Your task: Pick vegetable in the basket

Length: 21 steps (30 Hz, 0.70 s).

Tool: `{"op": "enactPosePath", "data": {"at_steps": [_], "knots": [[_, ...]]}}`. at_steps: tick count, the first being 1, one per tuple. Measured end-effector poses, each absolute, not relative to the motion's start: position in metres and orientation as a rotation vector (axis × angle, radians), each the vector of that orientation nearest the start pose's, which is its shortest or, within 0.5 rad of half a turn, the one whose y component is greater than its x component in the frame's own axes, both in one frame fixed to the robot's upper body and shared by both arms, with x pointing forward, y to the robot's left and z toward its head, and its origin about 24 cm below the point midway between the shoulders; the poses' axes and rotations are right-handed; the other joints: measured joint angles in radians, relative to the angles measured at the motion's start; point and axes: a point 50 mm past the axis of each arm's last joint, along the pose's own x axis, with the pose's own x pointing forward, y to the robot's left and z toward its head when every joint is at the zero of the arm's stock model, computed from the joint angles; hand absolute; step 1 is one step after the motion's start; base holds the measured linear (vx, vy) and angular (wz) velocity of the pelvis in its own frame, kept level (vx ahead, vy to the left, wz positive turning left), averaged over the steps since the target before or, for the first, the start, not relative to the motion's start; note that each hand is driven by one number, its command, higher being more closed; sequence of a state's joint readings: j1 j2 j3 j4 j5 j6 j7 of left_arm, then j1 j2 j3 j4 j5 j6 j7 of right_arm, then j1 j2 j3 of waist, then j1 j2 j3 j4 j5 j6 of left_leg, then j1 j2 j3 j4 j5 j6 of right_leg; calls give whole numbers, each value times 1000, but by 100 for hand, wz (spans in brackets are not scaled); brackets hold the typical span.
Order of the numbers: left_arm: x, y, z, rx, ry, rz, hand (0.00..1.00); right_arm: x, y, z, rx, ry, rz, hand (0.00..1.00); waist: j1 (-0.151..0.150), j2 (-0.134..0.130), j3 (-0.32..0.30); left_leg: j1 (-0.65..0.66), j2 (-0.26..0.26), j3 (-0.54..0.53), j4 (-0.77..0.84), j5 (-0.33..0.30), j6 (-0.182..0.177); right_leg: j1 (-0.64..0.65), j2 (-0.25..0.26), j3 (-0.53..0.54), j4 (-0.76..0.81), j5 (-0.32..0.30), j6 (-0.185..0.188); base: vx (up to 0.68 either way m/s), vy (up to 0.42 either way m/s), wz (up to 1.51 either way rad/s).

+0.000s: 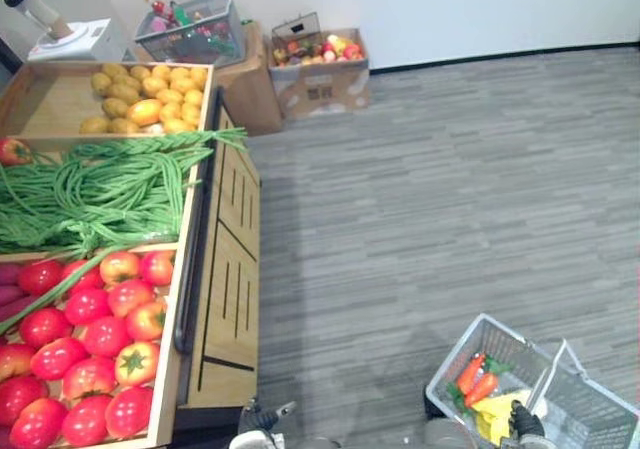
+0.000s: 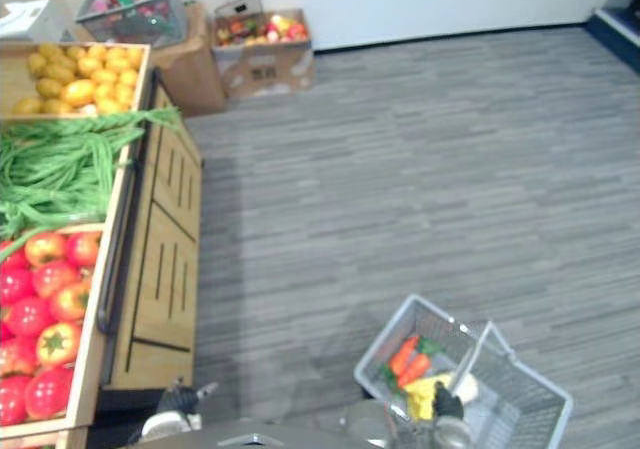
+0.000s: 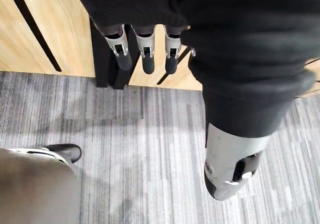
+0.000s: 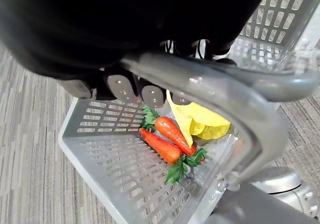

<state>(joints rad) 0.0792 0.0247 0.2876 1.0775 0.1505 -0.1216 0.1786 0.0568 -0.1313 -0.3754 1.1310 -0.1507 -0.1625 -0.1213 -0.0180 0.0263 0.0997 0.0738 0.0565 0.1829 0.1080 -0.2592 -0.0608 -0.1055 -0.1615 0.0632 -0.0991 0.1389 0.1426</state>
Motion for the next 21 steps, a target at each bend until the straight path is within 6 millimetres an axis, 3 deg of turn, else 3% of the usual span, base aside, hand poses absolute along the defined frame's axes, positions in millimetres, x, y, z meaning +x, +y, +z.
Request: {"op": "enactPosePath", "data": {"at_steps": [7,12,15,17,19,21], "knots": [[107,185,-157,167,1004,254,0,104,-238,-148,-127,956,-392,100,25,0,-2,25,24,28,1,-3,-5,-12,35,2,41,-13,-19,49,-26,-15],[109,186,-156,186,995,238,0,111,-233,-148,-111,945,-377,100,38,-28,-8,33,26,69,6,-33,3,-65,51,21,106,-14,-21,-52,-3,-30],[111,190,-156,204,991,233,0,109,-233,-149,-106,954,-379,100,46,-41,-6,36,33,102,41,-50,11,-86,51,-57,159,-13,-22,-92,-27,-30],[110,193,-156,212,995,238,0,107,-232,-150,-102,966,-378,100,46,-49,-12,37,38,119,42,-52,13,-98,48,-140,168,-1,-51,-100,-35,-23],[108,196,-156,221,998,244,0,110,-231,-150,-100,960,-374,100,45,-48,-11,39,50,139,42,-50,13,-128,23,-273,246,-64,-142,-64,-79,-18],[106,201,-155,230,1000,250,0,108,-231,-151,-102,971,-376,100,42,-54,-16,50,59,134,41,-43,0,-132,30,-299,275,-56,-129,26,-85,-5]]}}
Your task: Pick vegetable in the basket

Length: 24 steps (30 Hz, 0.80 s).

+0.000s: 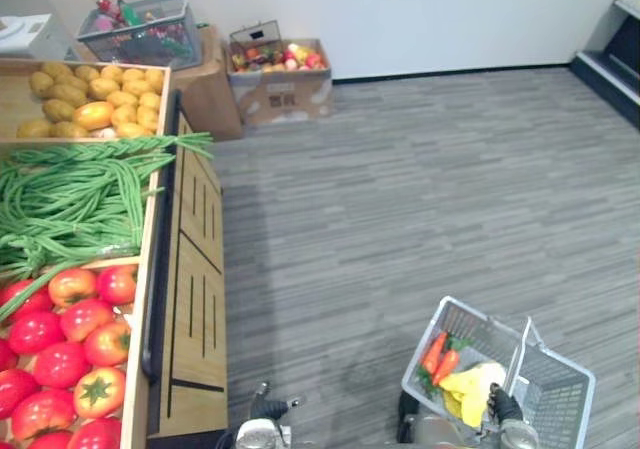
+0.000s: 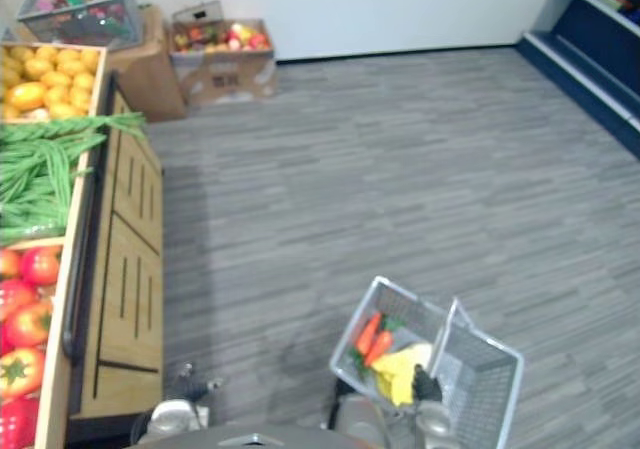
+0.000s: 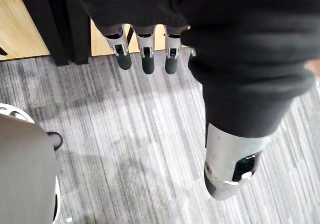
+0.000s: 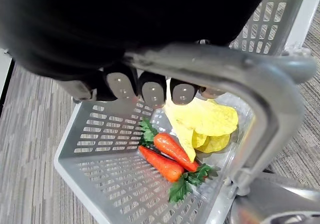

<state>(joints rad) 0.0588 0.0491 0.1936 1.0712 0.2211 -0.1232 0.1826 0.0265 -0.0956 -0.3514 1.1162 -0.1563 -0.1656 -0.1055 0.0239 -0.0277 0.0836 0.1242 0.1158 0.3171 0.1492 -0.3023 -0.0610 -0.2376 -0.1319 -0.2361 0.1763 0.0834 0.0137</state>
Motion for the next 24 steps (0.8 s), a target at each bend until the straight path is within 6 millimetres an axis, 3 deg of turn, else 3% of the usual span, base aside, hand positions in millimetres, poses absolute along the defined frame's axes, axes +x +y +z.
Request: {"op": "enactPosePath", "data": {"at_steps": [3,6,7,8,10,13,19,22,24], "knots": [[106,206,-154,246,997,256,0,109,-228,-151,-104,972,-360,100,2,-3,-5,-4,17,-1,-7,9,-16,-6,22,9,-7,6,9,37,-94,-6],[107,208,-153,267,990,243,0,112,-224,-151,-120,971,-329,100,5,-7,-14,-39,38,3,-6,20,-28,-7,51,84,-78,35,49,13,-76,-2],[106,207,-154,274,992,235,0,118,-222,-150,-121,958,-315,100,2,-5,-14,-54,52,-3,-2,28,-38,-21,54,134,-64,11,38,71,-2,25],[106,210,-153,286,991,237,0,119,-223,-150,-121,959,-322,100,0,-14,-17,-52,55,-16,-3,39,-52,-41,44,151,6,-47,51,97,-2,33],[104,212,-153,296,994,240,0,118,-224,-150,-130,965,-314,100,-2,-12,-22,-51,75,-35,-3,56,-82,-33,64,145,8,-63,65,73,-148,22],[101,212,-154,262,1000,277,0,120,-218,-150,-164,963,-259,100,6,7,-21,-51,125,-58,2,98,-107,31,104,93,-100,-71,54,17,-204,13],[95,218,-154,180,1011,377,0,103,-222,-155,-171,1006,-264,100,4,2,-16,-129,148,-109,216,186,-100,132,113,57,-208,-53,34,18,-128,8],[92,218,-156,167,1024,403,0,95,-234,-155,-169,1031,-307,100,5,2,-14,-146,120,-108,256,248,-61,142,95,81,-229,-50,31,81,-53,-30],[92,213,-157,156,1029,396,0,88,-243,-155,-161,1051,-351,100,1,14,-13,-134,109,-85,242,273,-61,145,83,82,-228,-48,30,93,-4,-9]]}}
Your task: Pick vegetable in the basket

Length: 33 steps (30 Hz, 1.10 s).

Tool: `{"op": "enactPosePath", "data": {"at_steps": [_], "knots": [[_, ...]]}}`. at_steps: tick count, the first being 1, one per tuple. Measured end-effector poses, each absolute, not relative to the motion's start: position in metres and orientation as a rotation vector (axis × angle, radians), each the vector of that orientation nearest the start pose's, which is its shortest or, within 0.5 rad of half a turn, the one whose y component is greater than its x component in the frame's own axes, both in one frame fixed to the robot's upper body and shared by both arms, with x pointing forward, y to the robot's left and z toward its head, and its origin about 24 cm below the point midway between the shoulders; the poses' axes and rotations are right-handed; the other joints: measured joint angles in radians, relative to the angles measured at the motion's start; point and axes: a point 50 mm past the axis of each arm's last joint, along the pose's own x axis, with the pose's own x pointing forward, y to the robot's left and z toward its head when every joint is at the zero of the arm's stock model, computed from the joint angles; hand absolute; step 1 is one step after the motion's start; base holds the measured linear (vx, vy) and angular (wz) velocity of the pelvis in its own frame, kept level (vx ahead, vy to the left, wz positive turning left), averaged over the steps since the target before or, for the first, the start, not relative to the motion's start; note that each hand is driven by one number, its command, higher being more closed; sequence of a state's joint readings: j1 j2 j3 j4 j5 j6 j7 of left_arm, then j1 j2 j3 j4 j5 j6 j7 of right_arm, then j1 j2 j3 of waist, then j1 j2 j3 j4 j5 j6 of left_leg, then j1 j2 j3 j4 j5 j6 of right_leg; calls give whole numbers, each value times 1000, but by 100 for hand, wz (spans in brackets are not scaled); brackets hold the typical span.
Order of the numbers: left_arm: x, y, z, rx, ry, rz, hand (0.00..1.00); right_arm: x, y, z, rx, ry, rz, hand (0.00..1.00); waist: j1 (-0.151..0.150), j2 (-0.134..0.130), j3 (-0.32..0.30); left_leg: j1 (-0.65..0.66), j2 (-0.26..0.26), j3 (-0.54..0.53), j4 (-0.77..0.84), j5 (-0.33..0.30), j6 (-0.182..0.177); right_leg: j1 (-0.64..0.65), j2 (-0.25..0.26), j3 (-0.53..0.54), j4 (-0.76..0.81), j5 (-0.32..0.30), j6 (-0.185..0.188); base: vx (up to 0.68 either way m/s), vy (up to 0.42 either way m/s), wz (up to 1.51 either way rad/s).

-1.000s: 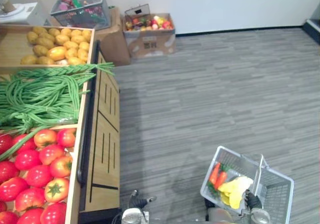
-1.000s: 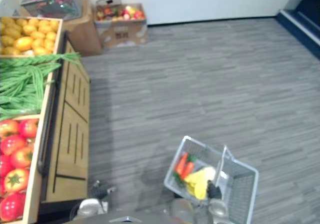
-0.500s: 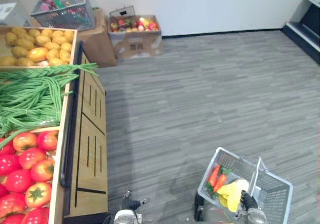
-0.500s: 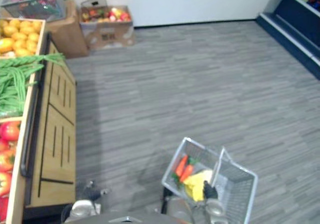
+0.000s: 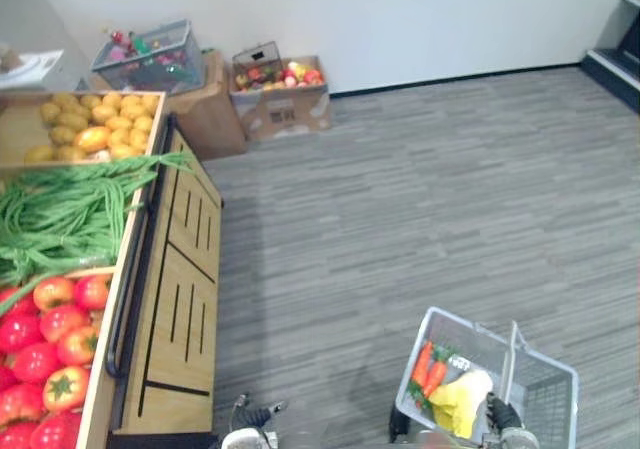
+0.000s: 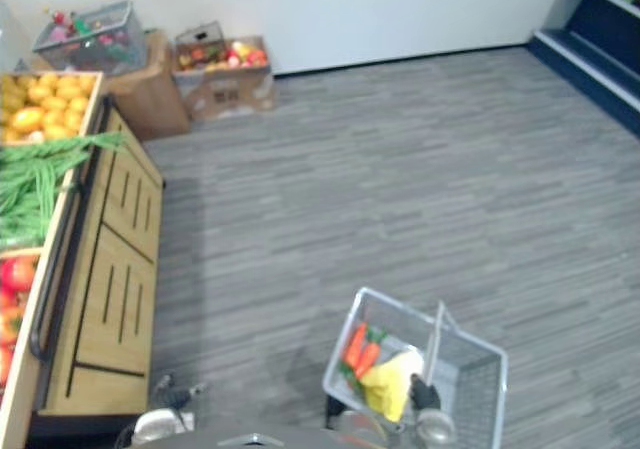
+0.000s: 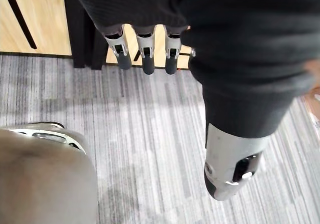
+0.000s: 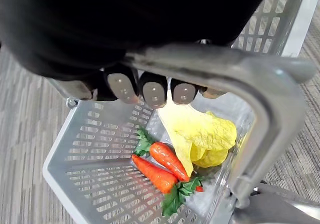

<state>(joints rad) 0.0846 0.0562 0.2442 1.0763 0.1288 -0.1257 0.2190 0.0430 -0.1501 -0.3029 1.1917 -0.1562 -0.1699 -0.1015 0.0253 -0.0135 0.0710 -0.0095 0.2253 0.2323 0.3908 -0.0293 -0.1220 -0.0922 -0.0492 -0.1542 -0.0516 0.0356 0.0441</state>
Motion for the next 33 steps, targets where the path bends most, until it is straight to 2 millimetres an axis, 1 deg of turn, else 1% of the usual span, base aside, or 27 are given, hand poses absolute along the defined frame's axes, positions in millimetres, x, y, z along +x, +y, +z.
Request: {"op": "enactPosePath", "data": {"at_steps": [1,3,4,5,6,7,8,9,10,11,12,13,15,19,23,24,27,33], "knots": [[92,208,-158,143,1030,390,0,82,-247,-155,-155,1066,-374,100,-3,6,2,11,-3,21,-6,7,2,10,-6,-5,-2,5,0,103,15,2],[93,207,-158,138,1030,387,0,75,-250,-156,-144,1087,-400,100,-4,12,0,13,-4,29,-7,6,2,27,-7,-5,-15,20,0,112,47,8],[93,206,-158,135,1030,382,0,74,-251,-157,-141,1092,-405,100,-5,11,0,18,-8,27,-17,-2,-5,41,-12,-6,-29,28,-5,128,96,7],[91,205,-159,132,1039,379,0,73,-250,-157,-139,1093,-404,100,-6,10,-1,35,-20,23,-48,-25,-10,50,-16,-7,-39,37,-15,102,101,6],[91,204,-159,131,1039,376,0,74,-249,-157,-137,1093,-402,100,-8,11,-1,47,-29,17,-78,-43,-9,52,-19,-7,-42,40,-15,79,134,12],[92,201,-160,124,1042,364,0,75,-249,-157,-138,1091,-401,100,-10,14,-2,67,-49,1,-167,-81,-10,56,-22,-8,-46,44,-15,49,174,16],[92,199,-160,117,1043,355,0,76,-248,-157,-136,1089,-398,100,-9,17,-3,77,-66,1,-259,-79,-5,61,-19,-17,-53,49,-9,35,190,17],[92,198,-160,113,1044,351,0,76,-247,-157,-135,1089,-396,100,-10,23,-2,82,-69,6,-293,-76,0,65,-13,-23,-54,53,-3,32,211,24],[91,198,-161,114,1051,346,0,75,-246,-158,-133,1091,-396,100,-17,35,-9,106,-72,0,-323,-98,2,77,-6,-36,-57,56,2,36,219,30],[91,198,-161,113,1053,347,0,75,-241,-159,-122,1090,-388,100,-23,29,-6,112,-73,-2,-335,-129,5,80,-5,-47,-62,58,6,34,271,28],[90,199,-161,110,1054,352,0,75,-240,-159,-118,1089,-386,100,-22,29,-5,115,-71,-3,-338,-152,8,81,-5,-51,-62,60,8,26,267,15],[90,202,-161,98,1055,373,0,76,-234,-160,-98,1087,-382,100,-20,25,-1,119,-80,-9,-333,-171,15,87,-17,-58,-62,65,16,13,211,7],[88,204,-162,95,1067,372,0,75,-231,-161,-85,1083,-370,100,-28,18,-4,130,-99,-21,-332,-177,26,103,-35,-63,-62,65,16,33,179,12],[85,204,-163,69,1082,353,0,77,-232,-160,-85,1067,-367,100,-30,19,-4,137,-134,-29,-332,-179,28,114,-71,-78,-62,65,17,36,122,8],[83,204,-164,37,1089,368,0,78,-233,-159,-88,1061,-366,100,-28,25,-6,141,-137,-32,-330,-179,28,115,-74,-87,-61,63,21,35,12,3],[83,204,-164,36,1089,368,0,78,-234,-159,-90,1061,-368,100,-26,31,-5,142,-137,-32,-325,-179,28,117,-72,-87,-60,64,25,34,-21,-3],[83,203,-164,35,1091,358,0,77,-235,-159,-82,1063,-377,100,-27,35,-6,146,-133,-31,-319,-179,28,122,-65,-87,-61,64,25,-4,-35,-6],[85,200,-164,47,1088,321,0,74,-235,-160,-54,1076,-405,100,-28,34,-4,144,-122,-41,-328,-179,28,115,-53,-86,-63,67,31,-62,-44,-2]]}}
